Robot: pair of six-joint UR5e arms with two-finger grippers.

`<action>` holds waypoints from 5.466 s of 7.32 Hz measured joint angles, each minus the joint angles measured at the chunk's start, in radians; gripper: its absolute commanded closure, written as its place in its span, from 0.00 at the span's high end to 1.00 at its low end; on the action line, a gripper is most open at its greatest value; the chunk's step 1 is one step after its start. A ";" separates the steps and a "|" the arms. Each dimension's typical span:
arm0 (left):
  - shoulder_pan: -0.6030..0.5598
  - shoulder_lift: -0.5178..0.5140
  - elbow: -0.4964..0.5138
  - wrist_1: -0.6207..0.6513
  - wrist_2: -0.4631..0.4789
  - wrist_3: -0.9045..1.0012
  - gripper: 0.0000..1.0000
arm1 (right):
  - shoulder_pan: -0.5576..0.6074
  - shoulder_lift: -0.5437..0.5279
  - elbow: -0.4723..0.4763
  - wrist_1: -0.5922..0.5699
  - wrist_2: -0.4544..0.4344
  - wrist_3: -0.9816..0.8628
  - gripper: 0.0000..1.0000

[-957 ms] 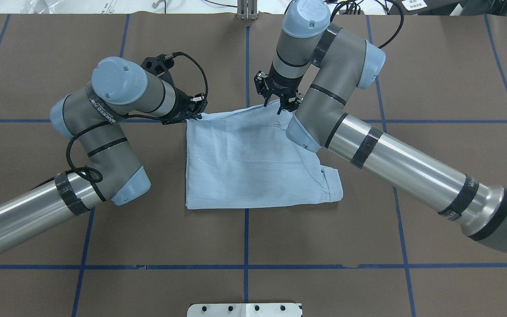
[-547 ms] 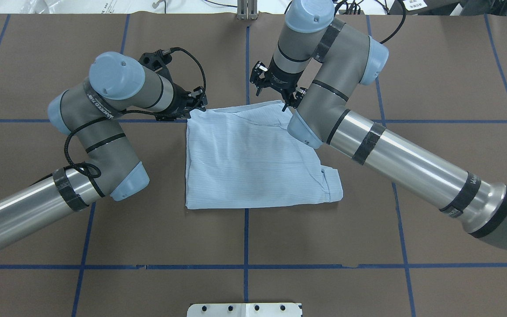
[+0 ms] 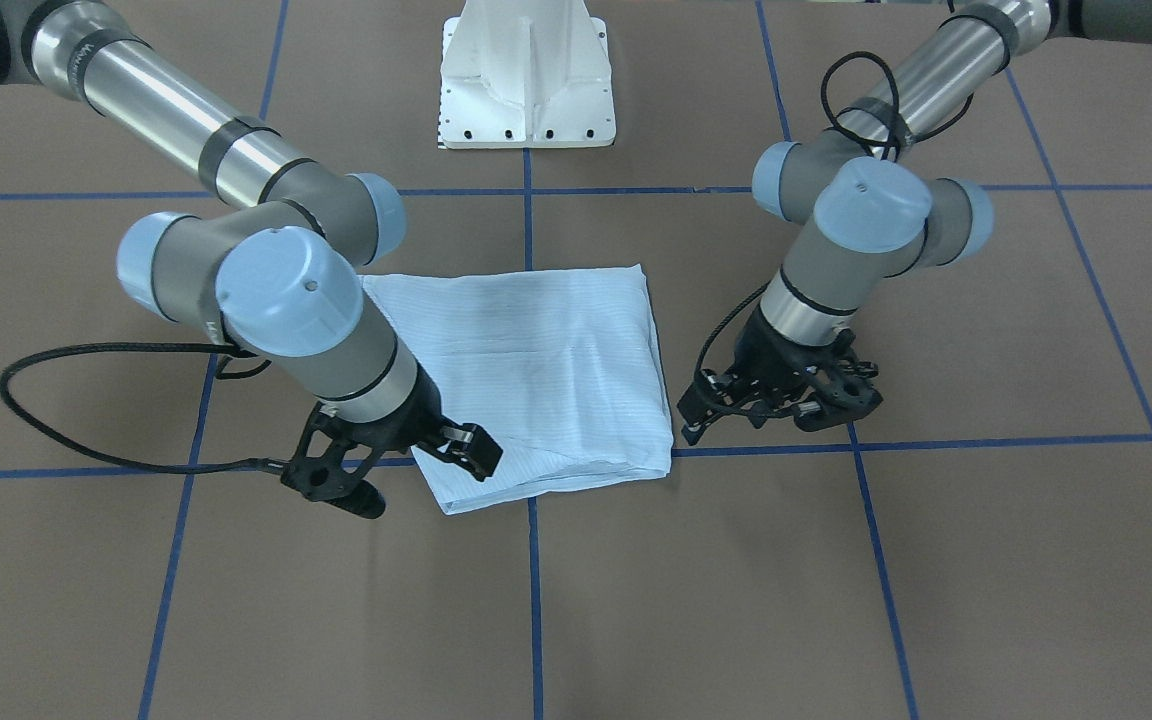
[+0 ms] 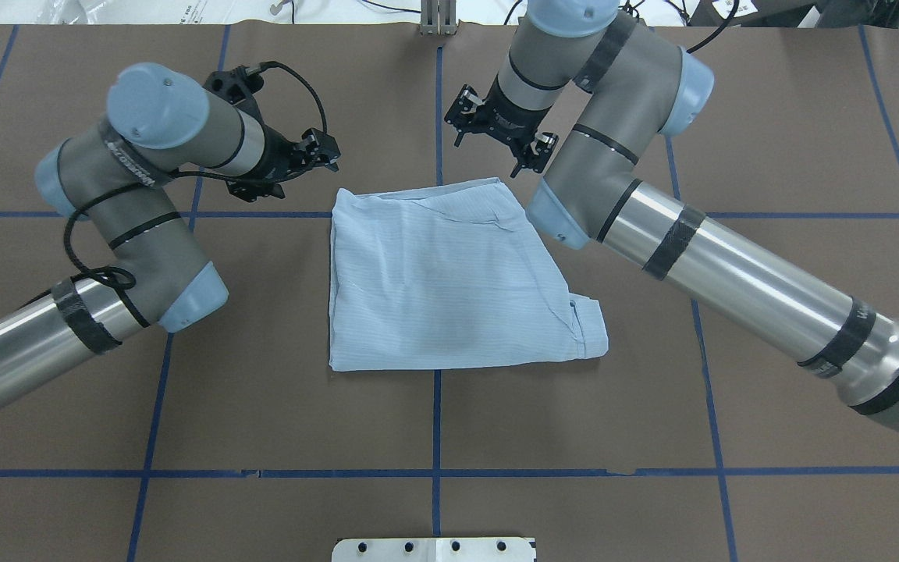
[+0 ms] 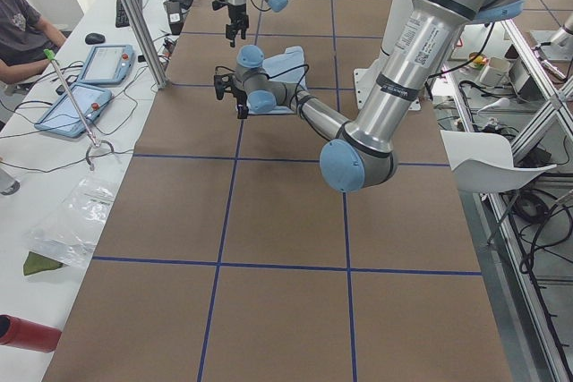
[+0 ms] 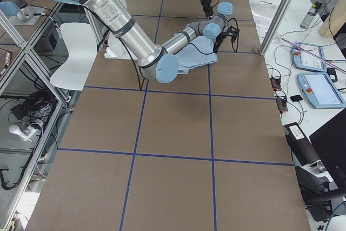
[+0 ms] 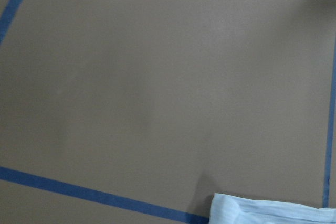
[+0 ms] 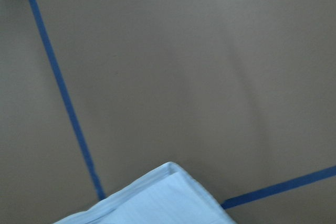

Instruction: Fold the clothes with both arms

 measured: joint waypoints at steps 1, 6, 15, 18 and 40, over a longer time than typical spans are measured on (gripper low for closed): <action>-0.038 0.078 -0.087 0.053 -0.024 0.095 1.00 | 0.049 -0.067 0.087 -0.105 -0.004 -0.161 1.00; -0.387 0.492 -0.334 0.196 -0.155 0.837 1.00 | 0.416 -0.455 0.260 -0.283 0.102 -1.066 1.00; -0.748 0.628 -0.072 0.159 -0.244 1.393 1.00 | 0.689 -0.789 0.258 -0.235 0.180 -1.471 1.00; -0.746 0.616 -0.166 0.373 -0.250 1.391 1.00 | 0.691 -0.832 0.261 -0.223 0.269 -1.343 1.00; -0.744 0.618 -0.186 0.468 -0.299 1.395 1.00 | 0.654 -0.887 0.358 -0.217 0.152 -1.199 1.00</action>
